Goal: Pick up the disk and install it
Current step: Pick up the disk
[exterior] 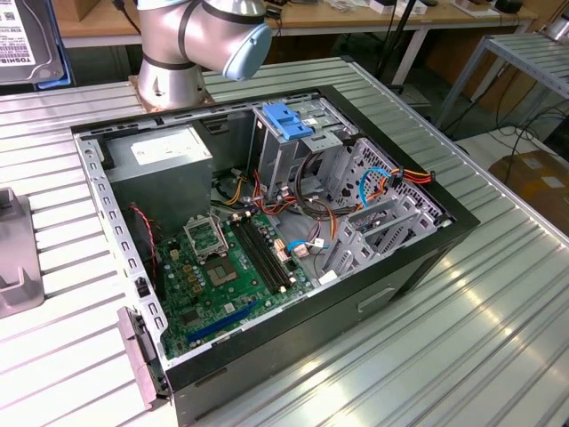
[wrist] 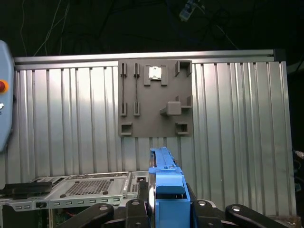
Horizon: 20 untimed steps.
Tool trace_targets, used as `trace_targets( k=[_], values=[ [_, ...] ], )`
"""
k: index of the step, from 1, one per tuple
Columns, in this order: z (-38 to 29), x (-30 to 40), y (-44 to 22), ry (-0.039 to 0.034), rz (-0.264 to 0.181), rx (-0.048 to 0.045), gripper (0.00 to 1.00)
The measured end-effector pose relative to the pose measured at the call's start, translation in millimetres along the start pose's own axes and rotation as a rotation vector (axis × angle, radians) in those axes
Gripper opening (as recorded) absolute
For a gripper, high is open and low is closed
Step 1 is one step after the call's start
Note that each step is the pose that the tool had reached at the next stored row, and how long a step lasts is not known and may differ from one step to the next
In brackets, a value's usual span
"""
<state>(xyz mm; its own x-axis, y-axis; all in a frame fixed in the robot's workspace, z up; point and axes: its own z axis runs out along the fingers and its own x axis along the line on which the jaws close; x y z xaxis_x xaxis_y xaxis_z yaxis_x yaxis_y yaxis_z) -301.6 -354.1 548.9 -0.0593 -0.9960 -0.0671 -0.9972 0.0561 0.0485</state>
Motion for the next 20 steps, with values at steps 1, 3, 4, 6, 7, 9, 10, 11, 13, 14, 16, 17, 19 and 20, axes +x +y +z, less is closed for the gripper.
trace_targets(
  k=[1, 3, 4, 6, 7, 9, 10, 11, 13, 14, 16, 17, 19, 20],
  values=[
    [0.0, 0.1, -0.3, 0.0000, 0.000, 0.0000, 0.37],
    [-0.1, 0.4, -1.0, 0.0000, 0.000, 0.0000, 0.37],
    [-0.1, 0.6, -1.3, 0.0000, 0.000, 0.0000, 0.37],
    [-0.2, 0.9, -1.9, 0.0000, 0.000, -0.0001, 0.37],
    [-0.2, 1.0, -2.2, 0.0001, 0.000, 0.0000, 0.37],
    [-0.2, 1.3, -2.9, 0.0000, 0.000, 0.0000, 0.37],
    [-0.2, 1.4, -3.1, 0.0000, 0.000, 0.0000, 0.37],
    [-0.3, 1.5, -3.5, 0.0000, 0.000, 0.0000, 0.37],
    [-0.3, 1.8, -4.2, 0.0000, 0.000, 0.0000, 0.37],
    [-0.4, 2.0, -4.5, 0.0000, 0.000, -0.0001, 0.37],
    [-0.4, 2.4, -5.7, 0.0000, 0.000, 0.0000, 0.37],
    [-0.5, 2.5, -6.3, 0.0000, 0.000, -0.0001, 0.37],
    [-0.5, 2.7, -7.3, 0.0000, 0.000, 0.0000, 0.37],
    [-0.5, 2.8, -7.9, 0.0000, 0.000, 0.0000, 0.37]
  ],
)
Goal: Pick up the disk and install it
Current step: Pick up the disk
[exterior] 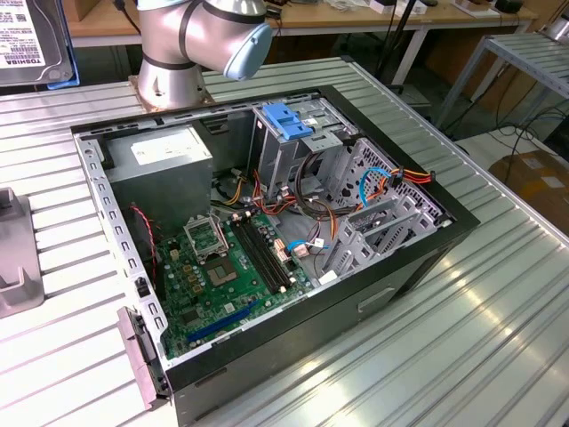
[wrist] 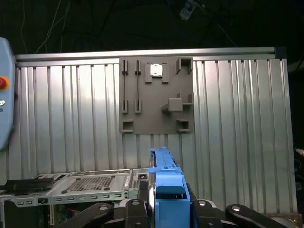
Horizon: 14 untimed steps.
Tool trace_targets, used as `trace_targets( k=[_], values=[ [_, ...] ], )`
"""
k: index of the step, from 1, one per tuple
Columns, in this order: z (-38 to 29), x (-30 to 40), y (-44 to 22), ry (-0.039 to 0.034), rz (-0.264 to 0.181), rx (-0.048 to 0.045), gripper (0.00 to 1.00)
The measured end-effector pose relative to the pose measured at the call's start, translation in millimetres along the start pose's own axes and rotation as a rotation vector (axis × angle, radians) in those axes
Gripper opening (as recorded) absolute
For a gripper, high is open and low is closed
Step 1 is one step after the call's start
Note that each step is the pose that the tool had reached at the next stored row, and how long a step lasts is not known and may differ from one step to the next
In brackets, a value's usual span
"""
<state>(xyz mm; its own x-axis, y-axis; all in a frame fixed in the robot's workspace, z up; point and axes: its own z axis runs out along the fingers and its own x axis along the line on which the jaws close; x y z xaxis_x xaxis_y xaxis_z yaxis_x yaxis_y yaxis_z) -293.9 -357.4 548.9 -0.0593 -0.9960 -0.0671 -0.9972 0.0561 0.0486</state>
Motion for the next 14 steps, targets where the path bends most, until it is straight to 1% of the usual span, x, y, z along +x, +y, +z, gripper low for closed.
trace_targets(
  k=[14],
  values=[
    [-0.5, 2.1, -8.1, 0.0000, 0.000, 0.0000, 0.37]
  ],
)
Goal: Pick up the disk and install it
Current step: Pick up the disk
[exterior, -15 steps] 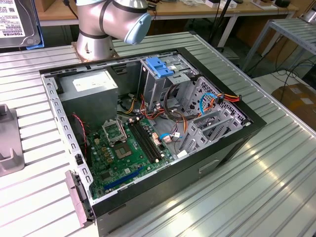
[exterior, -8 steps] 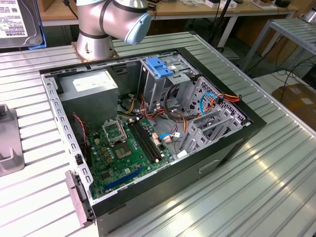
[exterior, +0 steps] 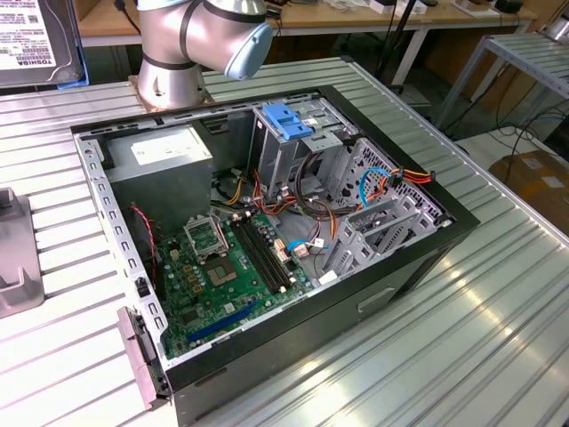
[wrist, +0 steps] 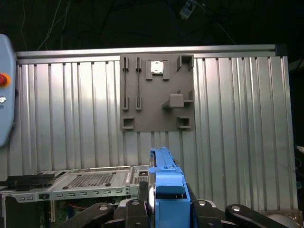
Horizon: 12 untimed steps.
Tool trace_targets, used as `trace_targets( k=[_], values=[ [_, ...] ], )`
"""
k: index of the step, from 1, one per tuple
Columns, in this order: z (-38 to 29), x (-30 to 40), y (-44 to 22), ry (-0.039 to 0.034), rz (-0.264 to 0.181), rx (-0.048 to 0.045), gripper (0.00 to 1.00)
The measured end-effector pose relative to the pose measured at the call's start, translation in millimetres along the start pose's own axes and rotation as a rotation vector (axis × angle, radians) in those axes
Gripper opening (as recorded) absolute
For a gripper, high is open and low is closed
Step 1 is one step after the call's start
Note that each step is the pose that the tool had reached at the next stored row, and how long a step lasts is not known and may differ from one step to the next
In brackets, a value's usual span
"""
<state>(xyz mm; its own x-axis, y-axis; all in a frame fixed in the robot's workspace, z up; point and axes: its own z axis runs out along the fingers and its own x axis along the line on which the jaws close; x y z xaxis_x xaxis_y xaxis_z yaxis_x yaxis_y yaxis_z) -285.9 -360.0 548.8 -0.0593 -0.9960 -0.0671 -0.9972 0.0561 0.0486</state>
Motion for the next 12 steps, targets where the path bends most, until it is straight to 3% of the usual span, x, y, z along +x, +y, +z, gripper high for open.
trace_targets(
  k=[12],
  values=[
    [-0.3, 2.1, -4.8, 0.0000, 0.000, 0.0000, 0.37]
  ],
)
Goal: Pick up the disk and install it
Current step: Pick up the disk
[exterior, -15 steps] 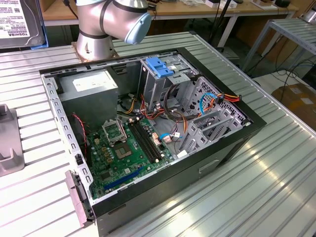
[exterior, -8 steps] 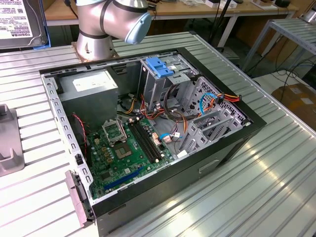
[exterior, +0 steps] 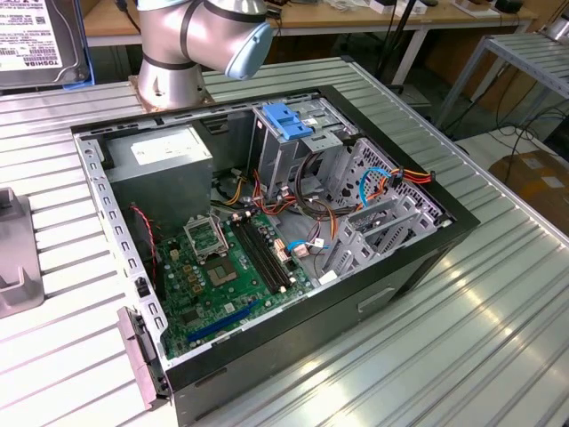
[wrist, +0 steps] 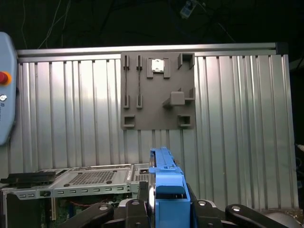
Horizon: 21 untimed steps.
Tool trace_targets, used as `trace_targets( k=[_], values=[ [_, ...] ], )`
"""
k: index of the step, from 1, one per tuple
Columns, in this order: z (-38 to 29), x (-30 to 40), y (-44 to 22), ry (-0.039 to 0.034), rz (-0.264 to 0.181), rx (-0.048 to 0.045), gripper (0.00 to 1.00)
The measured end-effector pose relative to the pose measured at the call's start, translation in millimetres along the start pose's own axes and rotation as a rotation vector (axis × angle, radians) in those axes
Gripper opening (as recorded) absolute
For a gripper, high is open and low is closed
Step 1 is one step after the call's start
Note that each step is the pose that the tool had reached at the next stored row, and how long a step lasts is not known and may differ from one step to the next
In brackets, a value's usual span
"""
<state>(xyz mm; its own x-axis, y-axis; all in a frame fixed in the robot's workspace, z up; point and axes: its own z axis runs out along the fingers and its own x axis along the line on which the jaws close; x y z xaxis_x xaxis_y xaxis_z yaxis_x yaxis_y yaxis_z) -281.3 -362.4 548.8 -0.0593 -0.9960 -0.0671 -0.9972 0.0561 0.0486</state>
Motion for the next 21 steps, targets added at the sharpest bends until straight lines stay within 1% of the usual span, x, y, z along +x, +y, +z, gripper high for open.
trace_targets(
  k=[21],
  values=[
    [-0.5, 3.5, -8.7, 0.0001, 0.000, 0.0000, 0.37]
  ],
)
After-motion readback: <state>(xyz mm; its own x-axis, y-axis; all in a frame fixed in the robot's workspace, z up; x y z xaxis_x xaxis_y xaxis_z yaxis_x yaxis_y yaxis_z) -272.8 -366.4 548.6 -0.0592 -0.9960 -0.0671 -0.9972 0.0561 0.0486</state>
